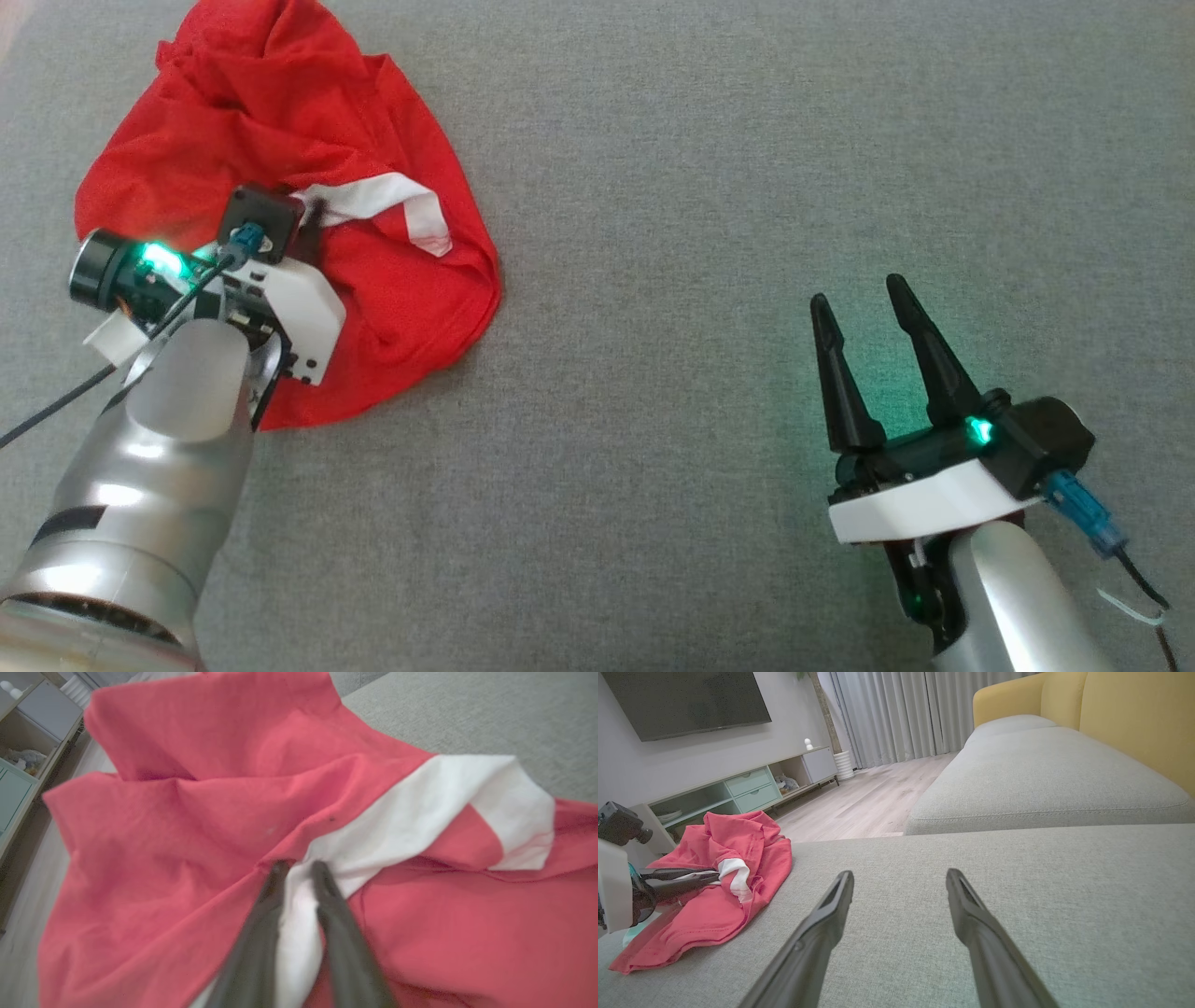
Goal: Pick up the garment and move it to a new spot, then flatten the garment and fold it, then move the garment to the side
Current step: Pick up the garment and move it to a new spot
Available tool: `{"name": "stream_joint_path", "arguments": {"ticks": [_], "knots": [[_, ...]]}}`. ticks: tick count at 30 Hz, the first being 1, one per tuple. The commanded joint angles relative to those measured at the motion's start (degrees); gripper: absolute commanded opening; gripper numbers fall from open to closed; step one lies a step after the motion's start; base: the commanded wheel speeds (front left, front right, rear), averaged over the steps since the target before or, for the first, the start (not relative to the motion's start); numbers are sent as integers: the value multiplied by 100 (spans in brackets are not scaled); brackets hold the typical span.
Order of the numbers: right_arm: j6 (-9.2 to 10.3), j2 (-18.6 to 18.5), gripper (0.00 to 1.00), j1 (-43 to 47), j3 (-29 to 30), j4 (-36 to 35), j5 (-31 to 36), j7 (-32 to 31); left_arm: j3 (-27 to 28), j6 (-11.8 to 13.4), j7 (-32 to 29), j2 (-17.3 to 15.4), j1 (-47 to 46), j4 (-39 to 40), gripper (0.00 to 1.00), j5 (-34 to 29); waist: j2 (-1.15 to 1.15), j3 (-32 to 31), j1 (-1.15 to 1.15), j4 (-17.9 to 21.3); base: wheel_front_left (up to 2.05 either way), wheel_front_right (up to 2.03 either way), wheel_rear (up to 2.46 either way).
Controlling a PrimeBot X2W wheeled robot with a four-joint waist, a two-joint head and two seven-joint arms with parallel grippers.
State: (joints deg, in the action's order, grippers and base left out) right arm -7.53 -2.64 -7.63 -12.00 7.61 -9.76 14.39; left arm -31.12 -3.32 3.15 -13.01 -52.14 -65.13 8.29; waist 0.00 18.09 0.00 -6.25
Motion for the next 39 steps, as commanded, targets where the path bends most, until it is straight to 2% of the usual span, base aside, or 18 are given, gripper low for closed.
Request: {"name": "stream_joint_path", "arguments": {"ticks": [1, 2, 10, 16, 22, 29, 34, 39], "knots": [[4, -23, 100, -120, -142, -156, -2, 61, 125, 1, 52, -203, -265, 58, 12, 44, 0, 2, 0, -1, 0, 0, 0], [4, -23, 100, -122, -140, -154, -1, 61, 129, 1, 85, -194, -285, 28, 0, 61, 0, 5, 0, -3, 0, 0, 0], [4, -23, 100, -81, -140, -97, -19, 61, 203, 94, 663, -182, -417, -65, 0, 210, 0, -172, 0, -47, 0, 0, 0], [4, -23, 100, -1, -150, -51, -70, 61, 328, 136, 1095, -182, -411, 381, 0, 364, 0, -481, 0, -71, 0, 0, 0], [4, -23, 100, 123, -115, -28, -127, 61, 454, 192, 1178, -278, -185, 1470, 0, 467, 0, -823, 0, -48, 0, 0, 0], [4, -23, 100, 223, -120, -38, -211, 61, 477, 242, 1167, -406, 146, 3132, 0, 510, 0, -1106, 0, 72, 0, 0, 0], [4, -23, 100, 243, -75, -82, -265, 61, 381, 266, 842, -390, 346, 4294, 0, 572, 0, -1180, 0, 293, 0, 0, 0], [4, -23, 100, 222, -43, -73, -320, 61, 81, 128, 332, -262, 522, 5164, 0, 652, 0, -1187, 0, 622, 0, 0, 0]]}}
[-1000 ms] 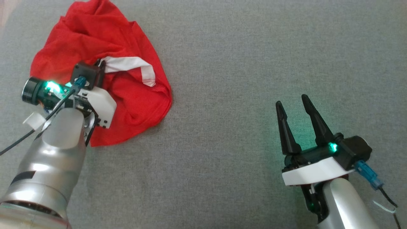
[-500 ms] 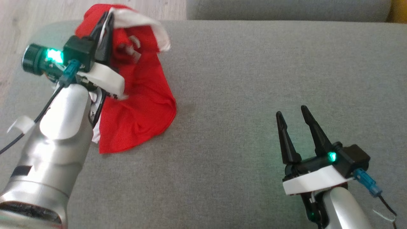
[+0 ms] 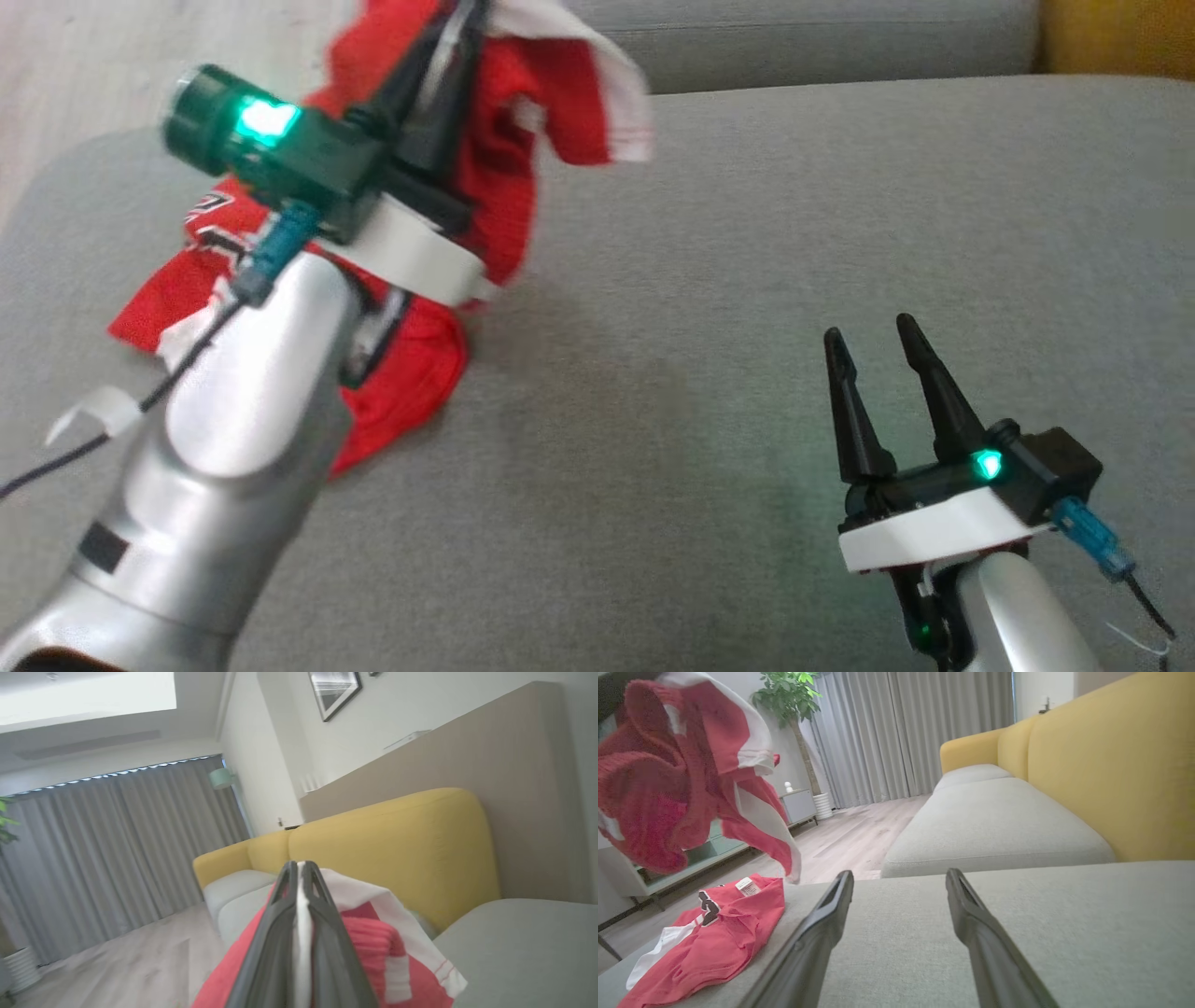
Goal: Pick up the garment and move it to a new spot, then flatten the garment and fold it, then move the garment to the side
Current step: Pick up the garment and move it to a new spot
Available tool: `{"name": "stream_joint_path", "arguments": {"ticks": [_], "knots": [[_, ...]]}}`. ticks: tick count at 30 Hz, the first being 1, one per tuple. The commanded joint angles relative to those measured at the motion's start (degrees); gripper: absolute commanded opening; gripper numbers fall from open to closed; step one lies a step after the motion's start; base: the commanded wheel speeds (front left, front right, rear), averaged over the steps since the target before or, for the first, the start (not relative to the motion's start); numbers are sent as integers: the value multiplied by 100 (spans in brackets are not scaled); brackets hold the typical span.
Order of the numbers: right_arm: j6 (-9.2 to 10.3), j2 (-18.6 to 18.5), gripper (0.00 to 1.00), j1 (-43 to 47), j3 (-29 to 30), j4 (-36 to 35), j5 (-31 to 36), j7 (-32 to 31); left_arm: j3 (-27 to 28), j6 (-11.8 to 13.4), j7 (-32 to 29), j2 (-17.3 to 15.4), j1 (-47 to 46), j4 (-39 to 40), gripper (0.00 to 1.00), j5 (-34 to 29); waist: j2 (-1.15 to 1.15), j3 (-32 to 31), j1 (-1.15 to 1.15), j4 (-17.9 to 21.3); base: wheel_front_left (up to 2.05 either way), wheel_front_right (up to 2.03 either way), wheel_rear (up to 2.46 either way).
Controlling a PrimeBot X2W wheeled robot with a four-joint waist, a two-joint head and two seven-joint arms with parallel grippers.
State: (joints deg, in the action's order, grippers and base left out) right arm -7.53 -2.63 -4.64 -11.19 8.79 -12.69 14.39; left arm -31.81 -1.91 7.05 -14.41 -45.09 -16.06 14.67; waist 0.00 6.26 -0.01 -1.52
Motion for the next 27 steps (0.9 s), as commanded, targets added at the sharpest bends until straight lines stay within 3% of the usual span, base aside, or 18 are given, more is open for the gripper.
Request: {"name": "stream_joint_path", "arguments": {"ticks": [1, 4, 14, 24, 25, 26, 27], "knots": [[4, -25, 100, -86, -128, -175, -25, 61, 79, -27, -136, -99, -170, 375, 0, -2, 0, -3, 1, 232, 0, 0, 0], [4, -25, 100, -97, -134, -183, -42, 61, -42, -46, -274, -31, -144, 560, 0, -5, 0, 10, 1, 412, 0, 0, 0], [4, -25, 100, -264, -213, -340, -256, 61, -409, -112, -569, 187, -183, 776, 0, -4, 0, 349, 1, 1636, 0, 0, 0], [4, -25, 100, -325, -303, -521, -508, 61, -735, -384, -488, 188, -431, 64, 0, 77, 0, 693, 1, 2489, 0, 0, 0], [4, -25, 100, -326, -299, -534, -520, 61, -786, -415, -467, 192, -475, -88, 18, 99, 0, 700, 1, 2518, 0, 0, 0], [4, -25, 100, -326, -280, -545, -531, 61, -852, -442, -506, 190, -523, -281, 100, 114, 0, 703, 1, 2530, 0, 0, 0], [4, -25, 100, -328, -260, -550, -542, 61, -951, -467, -534, 159, -603, -460, 100, 70, 0, 708, 1, 2534, 0, 0, 0]]}}
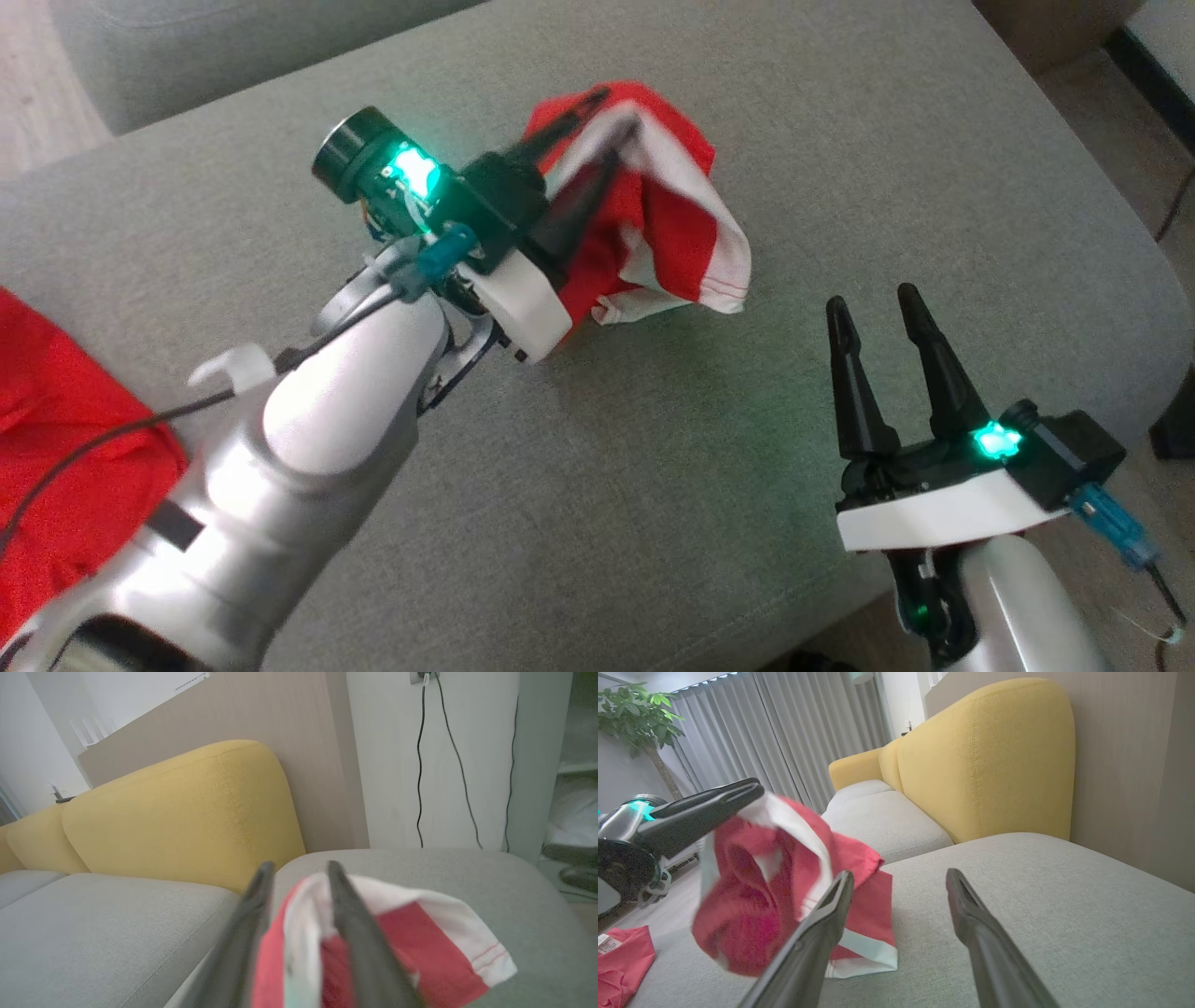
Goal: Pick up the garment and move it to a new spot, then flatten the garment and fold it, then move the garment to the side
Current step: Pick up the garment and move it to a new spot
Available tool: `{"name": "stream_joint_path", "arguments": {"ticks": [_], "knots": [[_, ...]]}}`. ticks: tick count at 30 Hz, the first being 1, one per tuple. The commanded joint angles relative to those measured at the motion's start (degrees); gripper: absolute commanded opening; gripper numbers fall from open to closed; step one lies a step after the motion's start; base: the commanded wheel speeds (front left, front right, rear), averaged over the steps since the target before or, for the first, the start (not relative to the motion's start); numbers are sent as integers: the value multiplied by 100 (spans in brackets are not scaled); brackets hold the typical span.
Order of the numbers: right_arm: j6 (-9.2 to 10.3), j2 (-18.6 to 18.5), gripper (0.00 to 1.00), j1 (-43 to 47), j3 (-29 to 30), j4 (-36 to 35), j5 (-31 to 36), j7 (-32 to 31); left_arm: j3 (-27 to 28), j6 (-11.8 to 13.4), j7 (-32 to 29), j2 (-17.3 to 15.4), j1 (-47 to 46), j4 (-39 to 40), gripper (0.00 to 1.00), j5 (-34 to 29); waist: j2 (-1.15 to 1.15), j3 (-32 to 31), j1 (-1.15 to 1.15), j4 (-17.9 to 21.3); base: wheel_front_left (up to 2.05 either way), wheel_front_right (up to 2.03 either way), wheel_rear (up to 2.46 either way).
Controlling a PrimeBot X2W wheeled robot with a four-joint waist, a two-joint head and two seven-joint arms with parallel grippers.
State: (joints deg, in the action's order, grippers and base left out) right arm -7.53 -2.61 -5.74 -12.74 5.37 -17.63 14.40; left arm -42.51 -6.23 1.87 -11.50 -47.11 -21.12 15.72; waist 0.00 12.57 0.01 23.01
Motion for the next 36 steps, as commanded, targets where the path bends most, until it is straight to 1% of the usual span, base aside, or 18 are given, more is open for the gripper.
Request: {"name": "stream_joint_path", "arguments": {"ticks": [1, 3, 5, 9, 13, 15, 20, 21, 24, 30, 34, 36], "knots": [[4, -27, 100, -223, -90, -209, -57, 60, 41, -52, 28, -164, -496, -90, 100, -86, 0, 82, -1, 80, 0, 0, 0], [4, -27, 100, -233, -62, -202, -68, 60, 44, -67, 102, -179, -604, -332, 100, -36, 0, 64, -1, 53, 0, 0, 0], [4, -27, 100, -219, 5, -204, -85, 60, 164, -61, 256, -151, -690, -441, 100, 77, 0, 43, -1, -51, 0, 0, 0], [4, -27, 100, -185, 62, -176, -18, 60, 257, -9, 458, -235, -766, -567, 100, 97, 0, -24, -1, -357, 0, 0, 0], [4, -27, 100, -160, 161, -150, 92, 60, 352, 111, 630, -342, -547, -569, 100, 183, 0, -145, -1, -738, 0, 0, 0], [4, -27, 100, -134, 221, -133, 161, 60, 415, 209, 726, -394, -332, -530, 100, 256, 0, -216, -1, -957, 0, 0, 0], [4, -27, 100, -35, 320, -41, 358, 60, 677, 553, 957, -505, 499, -355, 100, 587, 0, -426, -1, -1482, 0, 0, 0], [4, -27, 100, -35, 320, -41, 358, 60, 677, 553, 957, -505, 499, -355, 100, 587, 0, -426, -1, -1482, 0, 0, 0], [4, -27, 100, 36, 380, 16, 453, 60, 814, 770, 1066, -524, 1115, -186, 100, 798, 0, -535, -1, -1770, 0, 0, 0], [4, -27, 100, 168, 484, 120, 581, 60, 1029, 1199, 1223, -386, 2377, 250, 100, 1182, 0, -628, -1, -2195, 0, 0, 0], [4, -27, 100, 218, 538, 168, 597, 60, 1162, 1395, 1288, -238, 2940, 490, 100, 1265, 0, -639, -1, -2374, 0, 0, 0], [4, -27, 100, 211, 541, 159, 577, 60, 1342, 1503, 1305, -170, 3169, 617, 100, 1284, 0, -631, -1, -2464, 0, 0, 0]]}}
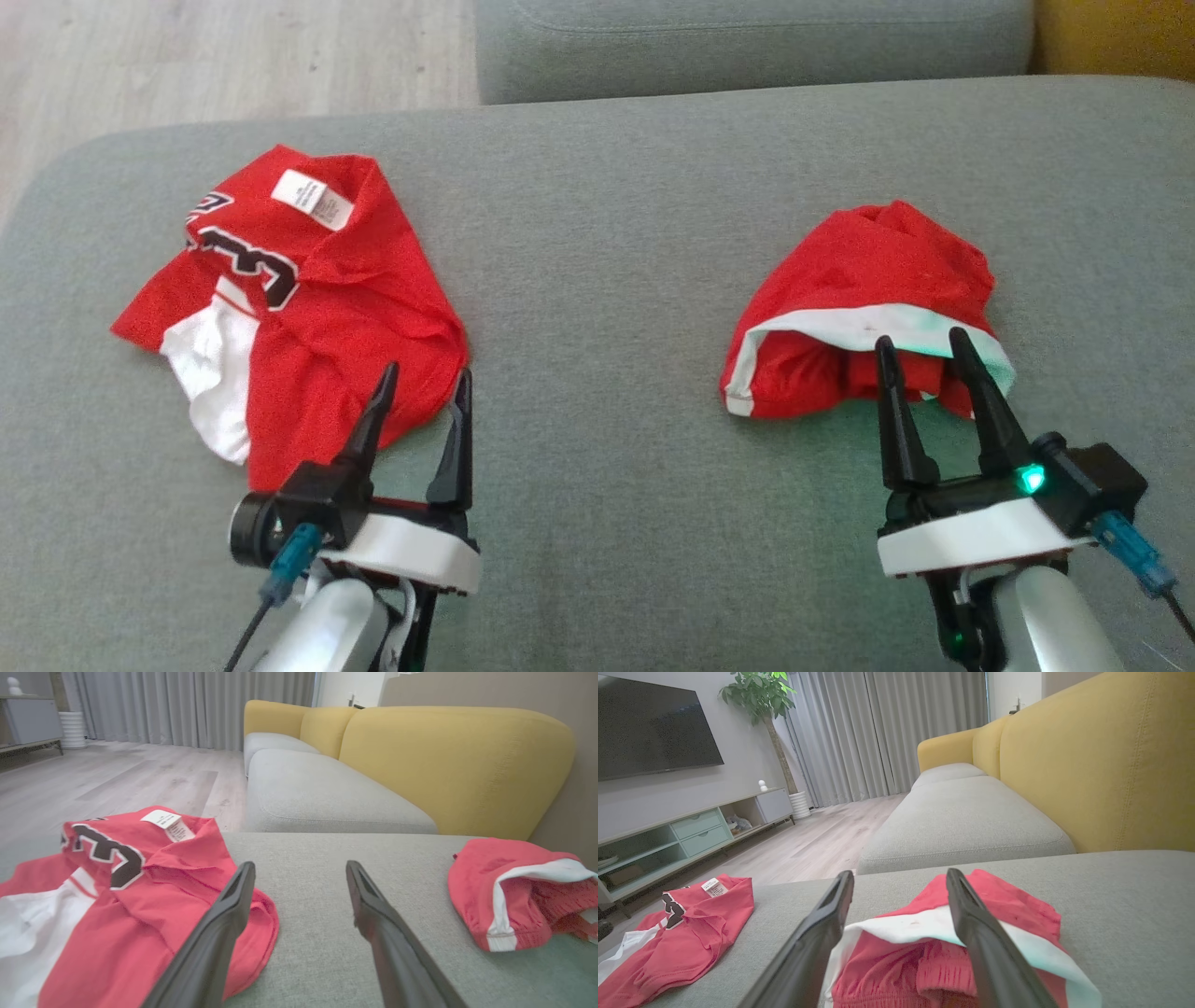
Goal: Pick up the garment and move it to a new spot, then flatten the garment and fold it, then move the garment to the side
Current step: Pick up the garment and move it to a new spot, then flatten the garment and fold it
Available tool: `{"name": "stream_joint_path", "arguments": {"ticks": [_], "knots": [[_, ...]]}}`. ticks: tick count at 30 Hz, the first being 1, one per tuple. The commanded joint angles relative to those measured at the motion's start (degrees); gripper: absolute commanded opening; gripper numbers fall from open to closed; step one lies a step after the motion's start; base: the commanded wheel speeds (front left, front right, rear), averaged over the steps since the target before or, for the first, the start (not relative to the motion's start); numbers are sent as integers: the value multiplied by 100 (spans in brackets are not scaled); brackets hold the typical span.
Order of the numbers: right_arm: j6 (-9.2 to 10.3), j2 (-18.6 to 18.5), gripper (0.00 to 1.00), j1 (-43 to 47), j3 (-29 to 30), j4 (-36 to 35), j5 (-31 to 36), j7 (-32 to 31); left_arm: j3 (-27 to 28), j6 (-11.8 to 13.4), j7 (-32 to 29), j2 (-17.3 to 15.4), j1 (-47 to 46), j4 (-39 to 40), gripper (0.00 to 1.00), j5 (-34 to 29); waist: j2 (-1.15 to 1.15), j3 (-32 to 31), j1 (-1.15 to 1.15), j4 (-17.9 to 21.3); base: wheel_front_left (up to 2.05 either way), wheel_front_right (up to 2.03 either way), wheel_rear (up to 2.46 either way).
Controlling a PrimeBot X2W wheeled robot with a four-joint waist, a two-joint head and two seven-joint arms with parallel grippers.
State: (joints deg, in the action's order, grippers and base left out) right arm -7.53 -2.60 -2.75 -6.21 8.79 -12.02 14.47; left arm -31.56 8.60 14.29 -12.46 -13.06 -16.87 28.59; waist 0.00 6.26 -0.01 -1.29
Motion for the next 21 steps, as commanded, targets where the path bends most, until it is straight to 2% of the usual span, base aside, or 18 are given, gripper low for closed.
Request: {"name": "stream_joint_path", "arguments": {"ticks": [1, 8, 11, 15, 21], "knots": [[4, -28, 100, -93, -101, -196, 11, 52, 284, 16, 66, -72, -216, 234, 100, -25, 0, 4, 1, -68, 0, 0, 0], [4, -28, 100, -122, -323, -83, -68, 52, 413, -97, 69, -72, -258, 391, 100, -210, 0, 51, 1, -194, 0, 0, 0], [4, -28, 100, -218, -680, 311, -120, 28, 381, -147, 70, -15, -247, 339, 100, -252, 0, 71, 1, -227, 0, 0, 0], [4, -28, 100, -481, -949, 908, -185, -390, 364, -208, 70, 83, -256, 259, 100, -283, 0, 106, 1, -307, 0, 0, 0], [4, -28, 100, -810, -838, 1521, -119, -784, 355, -308, 70, 191, -331, 144, 100, -315, 0, 180, 1, -518, 0, 0, 0]]}}
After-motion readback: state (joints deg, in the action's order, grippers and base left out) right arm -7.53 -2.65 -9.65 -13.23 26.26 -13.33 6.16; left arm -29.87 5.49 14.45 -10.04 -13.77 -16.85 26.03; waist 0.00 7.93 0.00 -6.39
